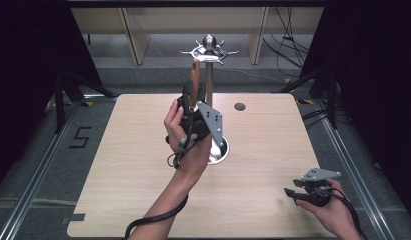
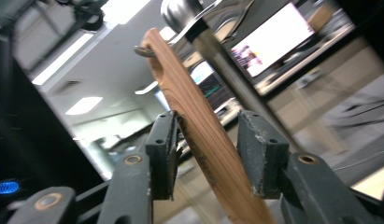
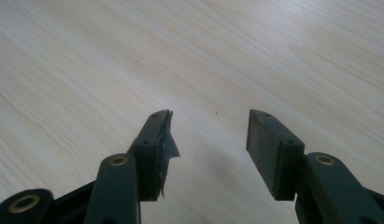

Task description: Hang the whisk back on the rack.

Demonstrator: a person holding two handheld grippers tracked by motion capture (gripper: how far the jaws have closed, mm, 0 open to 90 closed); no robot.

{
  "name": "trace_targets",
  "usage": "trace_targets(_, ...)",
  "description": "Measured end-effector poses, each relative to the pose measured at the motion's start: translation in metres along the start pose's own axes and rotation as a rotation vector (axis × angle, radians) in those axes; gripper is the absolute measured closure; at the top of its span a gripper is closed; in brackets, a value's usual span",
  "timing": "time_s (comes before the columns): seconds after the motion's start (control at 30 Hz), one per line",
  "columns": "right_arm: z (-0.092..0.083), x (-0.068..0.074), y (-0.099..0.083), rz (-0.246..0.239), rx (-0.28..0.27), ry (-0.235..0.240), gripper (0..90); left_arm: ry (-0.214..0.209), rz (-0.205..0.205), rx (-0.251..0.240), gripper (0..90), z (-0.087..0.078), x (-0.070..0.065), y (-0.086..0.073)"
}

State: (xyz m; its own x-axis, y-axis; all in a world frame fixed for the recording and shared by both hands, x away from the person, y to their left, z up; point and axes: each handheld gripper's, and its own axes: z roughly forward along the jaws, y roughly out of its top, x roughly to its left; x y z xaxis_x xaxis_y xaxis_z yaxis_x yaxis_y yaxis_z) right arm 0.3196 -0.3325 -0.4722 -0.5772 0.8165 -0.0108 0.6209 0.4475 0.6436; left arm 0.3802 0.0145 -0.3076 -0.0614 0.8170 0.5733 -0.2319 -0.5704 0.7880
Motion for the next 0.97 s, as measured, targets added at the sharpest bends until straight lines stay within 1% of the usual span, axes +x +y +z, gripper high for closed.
trace_targets(0.03,0.000,-0.001,0.000,-0.009,-0.002,-0.001,50.7,-0.031,-0.037,-0.016,56.4,0.000,0.001,0.000)
trace_targets(0.07,0.000,-0.001,0.000,-0.010,-0.001,-0.001,50.7,-0.055,-0.061,-0.021,55.5,-0.001,0.004,0.000)
trace_targets(0.1,0.000,-0.001,0.000,-0.009,-0.001,-0.001,50.7,-0.086,-0.098,-0.027,54.2,-0.002,0.007,0.000)
trace_targets(0.13,0.000,-0.001,0.000,-0.009,-0.001,-0.001,50.6,-0.129,-0.127,-0.032,52.7,-0.003,0.011,0.000)
trace_targets(0.17,0.000,-0.001,0.000,-0.012,-0.003,-0.004,50.6,-0.150,-0.142,-0.035,51.0,-0.004,0.014,0.000)
trace_targets(0.2,0.000,-0.001,0.000,-0.021,-0.002,-0.005,50.6,-0.190,-0.169,-0.033,49.3,-0.004,0.018,-0.001)
trace_targets(0.23,0.000,-0.001,0.000,-0.019,-0.003,-0.006,50.6,-0.246,-0.226,-0.020,48.1,-0.005,0.024,-0.003)
trace_targets(0.3,0.000,-0.001,0.000,-0.015,0.002,-0.005,50.5,-0.342,-0.345,0.006,46.5,-0.005,0.033,-0.009)
trace_targets(0.33,0.000,-0.001,0.000,-0.014,0.002,-0.005,50.5,-0.376,-0.388,0.018,45.6,-0.005,0.036,-0.012)
trace_targets(0.37,0.000,-0.001,0.000,-0.014,0.002,-0.005,50.5,-0.412,-0.413,0.035,44.3,-0.008,0.041,-0.020)
trace_targets(0.4,0.000,-0.001,0.000,-0.014,-0.001,-0.007,50.4,-0.423,-0.409,0.044,43.8,-0.010,0.044,-0.026)
trace_targets(0.43,-0.001,0.000,0.000,-0.001,0.008,-0.004,50.5,-0.430,-0.411,0.045,43.2,-0.012,0.046,-0.029)
trace_targets(0.47,0.000,0.000,0.000,0.003,0.004,-0.006,50.4,-0.450,-0.418,0.049,42.8,-0.015,0.049,-0.037)
trace_targets(0.5,0.000,-0.001,0.000,-0.002,0.004,-0.005,50.4,-0.467,-0.423,0.056,42.1,-0.019,0.052,-0.045)
trace_targets(0.53,0.000,-0.002,0.000,-0.004,0.006,-0.005,50.4,-0.483,-0.426,0.068,41.4,-0.026,0.056,-0.057)
trace_targets(0.57,0.000,0.000,0.000,0.010,0.006,-0.005,50.4,-0.494,-0.433,0.077,41.0,-0.031,0.059,-0.067)
trace_targets(0.6,0.000,-0.001,0.000,0.002,0.007,-0.005,50.4,-0.501,-0.445,0.085,40.7,-0.036,0.061,-0.075)
trace_targets(0.63,0.000,-0.001,0.000,-0.001,0.007,-0.005,50.4,-0.514,-0.457,0.103,40.3,-0.045,0.064,-0.090)
trace_targets(0.67,0.000,-0.002,0.000,-0.005,0.006,-0.006,50.3,-0.541,-0.463,0.119,39.8,-0.051,0.065,-0.102)
trace_targets(0.7,0.000,-0.002,0.000,-0.012,0.007,-0.008,50.3,-0.549,-0.461,0.138,39.1,-0.059,0.067,-0.115)
trace_targets(0.73,0.000,-0.002,0.000,-0.009,0.008,-0.008,50.2,-0.563,-0.462,0.153,38.7,-0.065,0.067,-0.126)
trace_targets(0.77,0.000,0.000,0.000,0.008,0.008,-0.007,50.2,-0.582,-0.453,0.187,38.6,-0.075,0.067,-0.143)
trace_targets(0.8,0.000,0.000,0.000,0.009,0.007,-0.008,50.2,-0.589,-0.446,0.208,38.3,-0.083,0.067,-0.157)
trace_targets(0.83,0.000,-0.001,0.000,0.001,0.007,-0.008,50.2,-0.590,-0.436,0.224,38.3,-0.090,0.067,-0.167)
trace_targets(0.87,0.000,-0.001,0.000,-0.003,0.008,-0.008,50.1,-0.600,-0.420,0.258,38.7,-0.100,0.067,-0.182)
trace_targets(0.93,0.000,-0.001,0.000,0.006,0.006,-0.007,50.0,-0.633,-0.414,0.318,38.1,-0.113,0.071,-0.200)
trace_targets(0.97,0.000,-0.001,0.000,-0.002,0.008,-0.005,50.0,-0.644,-0.432,0.342,37.6,-0.118,0.074,-0.205)
